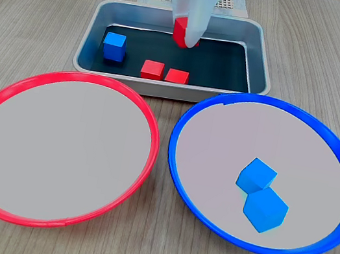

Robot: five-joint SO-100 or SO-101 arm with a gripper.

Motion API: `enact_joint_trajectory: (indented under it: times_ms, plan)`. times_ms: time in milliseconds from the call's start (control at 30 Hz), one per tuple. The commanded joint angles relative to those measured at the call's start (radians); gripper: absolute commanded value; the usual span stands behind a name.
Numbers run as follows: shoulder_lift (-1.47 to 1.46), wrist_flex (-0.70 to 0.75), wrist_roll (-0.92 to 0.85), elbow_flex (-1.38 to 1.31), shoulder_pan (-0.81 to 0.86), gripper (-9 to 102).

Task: Move six blocks tray to matching dishes

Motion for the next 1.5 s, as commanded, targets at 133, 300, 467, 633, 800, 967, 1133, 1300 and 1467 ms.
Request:
enact_joint_trajectory:
  times_ms: [133,300,467,633,800,967,1133,1300,1467]
  plan:
    - [-0.272,-0.385,0.141,-0.443,0.170,0]
    - [-0.495,-0.403,0.201,-0.595,0.218,12]
    - [-0.548,-0.390,0.242,-0.606,0.227,24]
    - [-0.413,-0.258,0.140,-0.491,0.206,2]
    - [-0.124,0.046,-0.031,-0.204,0.215,0]
    - [0.049,0.130,-0.117,0.051,0.319,7]
    - [0.031,0.015,-0.026,0.153,0.403,24]
    - [-0.014,-0.081,0.037,0.184,0.405,24]
    - [-0.083,-0.143,0.043,0.193,0.405,20]
